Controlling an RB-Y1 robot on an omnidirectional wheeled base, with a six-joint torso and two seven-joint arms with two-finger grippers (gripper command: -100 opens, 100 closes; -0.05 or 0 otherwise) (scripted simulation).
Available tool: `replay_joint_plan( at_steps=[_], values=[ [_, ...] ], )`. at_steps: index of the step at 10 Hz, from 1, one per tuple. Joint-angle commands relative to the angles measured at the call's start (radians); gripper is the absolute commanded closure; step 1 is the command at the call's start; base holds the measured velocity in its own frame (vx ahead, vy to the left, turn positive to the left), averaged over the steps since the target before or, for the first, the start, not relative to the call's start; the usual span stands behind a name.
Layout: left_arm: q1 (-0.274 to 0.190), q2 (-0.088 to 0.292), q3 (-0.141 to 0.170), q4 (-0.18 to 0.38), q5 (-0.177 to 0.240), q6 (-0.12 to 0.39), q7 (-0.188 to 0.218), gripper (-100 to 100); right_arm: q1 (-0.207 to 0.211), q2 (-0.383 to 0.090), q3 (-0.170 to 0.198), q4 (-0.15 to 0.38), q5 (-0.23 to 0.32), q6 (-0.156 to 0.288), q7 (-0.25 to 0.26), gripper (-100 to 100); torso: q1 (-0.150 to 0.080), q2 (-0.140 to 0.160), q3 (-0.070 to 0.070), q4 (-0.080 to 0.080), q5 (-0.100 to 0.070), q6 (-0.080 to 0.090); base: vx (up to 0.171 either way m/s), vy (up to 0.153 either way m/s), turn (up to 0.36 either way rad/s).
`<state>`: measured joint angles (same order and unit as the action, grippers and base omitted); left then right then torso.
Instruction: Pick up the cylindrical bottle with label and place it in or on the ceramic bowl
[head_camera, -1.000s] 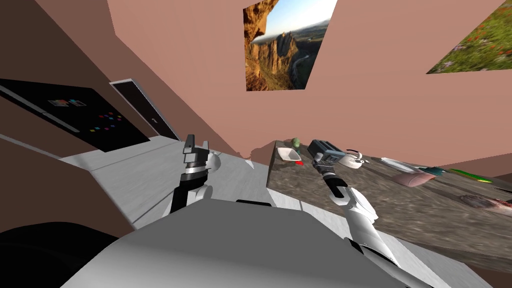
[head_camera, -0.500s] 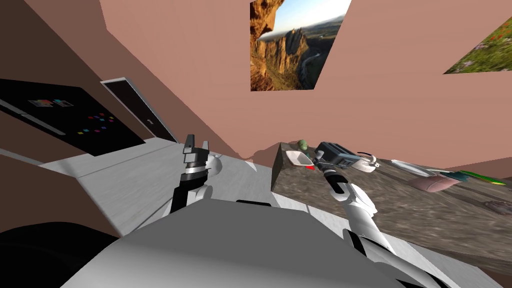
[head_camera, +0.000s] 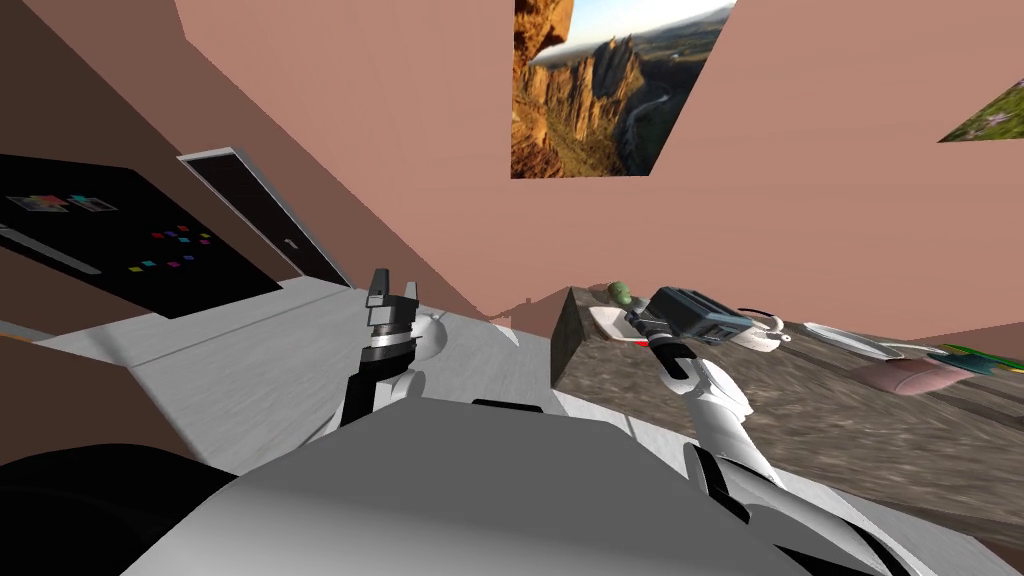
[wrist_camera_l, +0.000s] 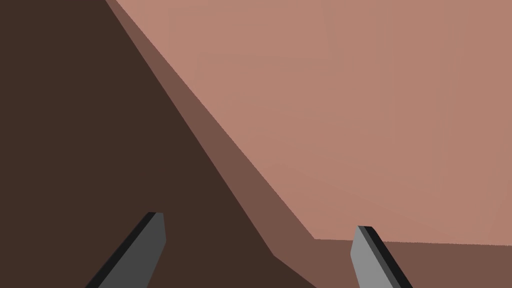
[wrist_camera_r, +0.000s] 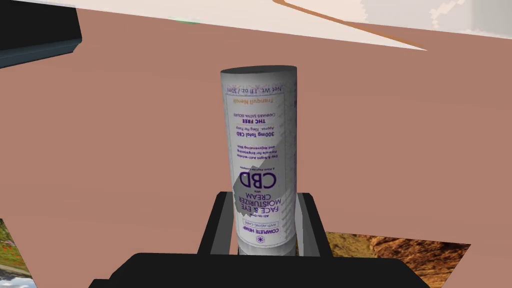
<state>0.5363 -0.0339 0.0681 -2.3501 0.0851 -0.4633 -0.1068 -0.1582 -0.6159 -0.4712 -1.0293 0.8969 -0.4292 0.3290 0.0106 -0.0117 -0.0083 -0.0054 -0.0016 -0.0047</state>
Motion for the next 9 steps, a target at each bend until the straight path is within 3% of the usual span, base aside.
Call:
replay_joint_plan(
  at_steps=[1,2,6,7,8,9],
  values=[
    [0.000,0.000,0.000,0.000,0.000,0.000,0.000,0,0.000,0.000,0.000,0.000,0.000,0.000,0.000,100,0.000,0.000,0.000,0.000,0.000,0.000,0.041,0.093,-0.009],
    [0.000,0.000,0.000,0.000,0.000,0.000,0.000,0,-0.002,0.000,0.001,0.001,0.000,0.000,-0.003,-100,-0.007,0.003,0.001,0.000,-0.001,0.001,0.008,0.019,0.004],
    [0.000,0.000,0.000,0.000,0.000,0.000,0.000,0,-0.002,0.000,0.001,0.000,0.000,0.000,-0.003,-100,-0.015,0.007,0.004,0.001,-0.003,0.001,0.001,0.002,0.000],
    [0.000,0.000,0.000,0.000,0.000,0.000,0.000,0,-0.002,0.000,0.001,0.000,0.000,0.000,-0.003,0,-0.015,0.007,0.004,0.001,-0.003,0.001,0.000,0.000,0.000],
    [0.000,0.000,0.000,0.000,0.000,0.000,0.000,0,-0.010,-0.039,0.014,0.009,-0.002,0.010,-0.036,-100,-0.015,0.007,0.004,0.001,-0.003,0.001,-0.027,0.033,0.058],
    [0.000,0.000,0.000,0.000,0.000,0.000,0.000,0,-0.015,-0.058,0.020,0.014,-0.003,0.016,-0.052,-100,-0.013,0.008,0.005,0.002,-0.003,0.001,-0.044,0.037,0.047]
  ],
)
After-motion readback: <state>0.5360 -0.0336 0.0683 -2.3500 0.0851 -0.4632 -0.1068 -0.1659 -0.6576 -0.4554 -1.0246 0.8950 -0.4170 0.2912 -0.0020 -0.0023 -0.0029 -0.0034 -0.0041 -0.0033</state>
